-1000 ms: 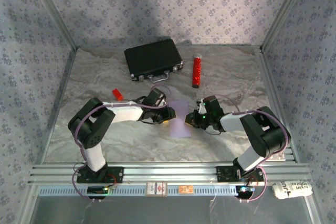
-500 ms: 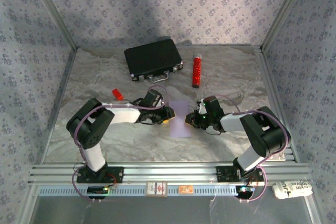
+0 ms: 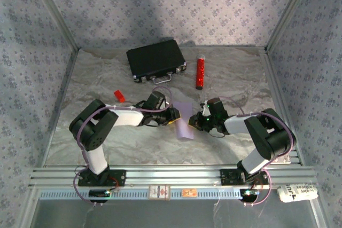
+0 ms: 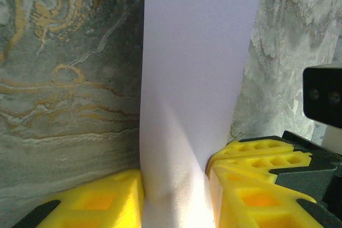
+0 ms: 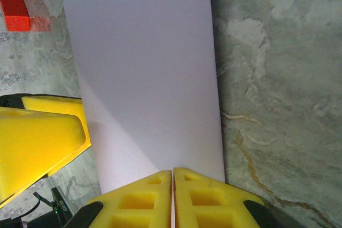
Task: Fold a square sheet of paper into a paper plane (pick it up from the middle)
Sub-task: Third fold the triangle at the center of the table.
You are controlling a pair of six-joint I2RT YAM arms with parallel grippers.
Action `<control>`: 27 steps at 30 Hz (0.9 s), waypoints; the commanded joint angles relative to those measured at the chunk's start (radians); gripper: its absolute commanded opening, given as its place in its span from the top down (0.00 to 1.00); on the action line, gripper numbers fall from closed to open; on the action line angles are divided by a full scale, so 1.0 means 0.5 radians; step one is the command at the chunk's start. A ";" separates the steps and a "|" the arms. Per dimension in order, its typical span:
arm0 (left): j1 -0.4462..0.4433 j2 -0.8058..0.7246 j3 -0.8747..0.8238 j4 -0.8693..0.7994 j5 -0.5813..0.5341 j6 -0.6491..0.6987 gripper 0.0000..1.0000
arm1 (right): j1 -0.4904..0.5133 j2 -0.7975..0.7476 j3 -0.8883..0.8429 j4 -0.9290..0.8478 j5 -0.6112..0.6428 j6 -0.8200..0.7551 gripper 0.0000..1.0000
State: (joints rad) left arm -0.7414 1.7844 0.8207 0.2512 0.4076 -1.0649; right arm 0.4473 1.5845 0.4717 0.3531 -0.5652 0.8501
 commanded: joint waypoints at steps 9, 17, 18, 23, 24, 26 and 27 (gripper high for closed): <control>0.047 -0.025 -0.047 0.197 0.032 0.057 0.59 | -0.020 0.034 -0.060 -0.227 0.072 0.000 0.89; 0.080 -0.007 -0.037 0.236 0.052 0.059 0.59 | -0.023 0.028 -0.055 -0.234 0.060 -0.004 0.89; 0.081 -0.005 -0.040 0.236 0.059 0.057 0.59 | -0.021 0.026 -0.054 -0.234 0.064 -0.005 0.89; 0.075 -0.022 -0.086 0.237 0.091 0.019 0.65 | -0.021 0.019 -0.049 -0.237 0.060 0.002 0.88; 0.076 -0.024 -0.095 0.238 0.094 0.013 0.66 | -0.021 0.016 -0.045 -0.233 0.058 0.004 0.88; 0.077 -0.025 -0.110 0.239 0.116 -0.002 0.70 | -0.022 0.005 -0.045 -0.235 0.064 0.006 0.88; 0.078 -0.022 -0.110 0.235 0.122 -0.005 0.71 | -0.021 0.003 -0.042 -0.235 0.063 0.007 0.88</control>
State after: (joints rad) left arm -0.7067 1.7840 0.7773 0.3492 0.4381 -1.0641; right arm 0.4473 1.5837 0.4721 0.3527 -0.5659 0.8501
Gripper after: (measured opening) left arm 0.292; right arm 0.121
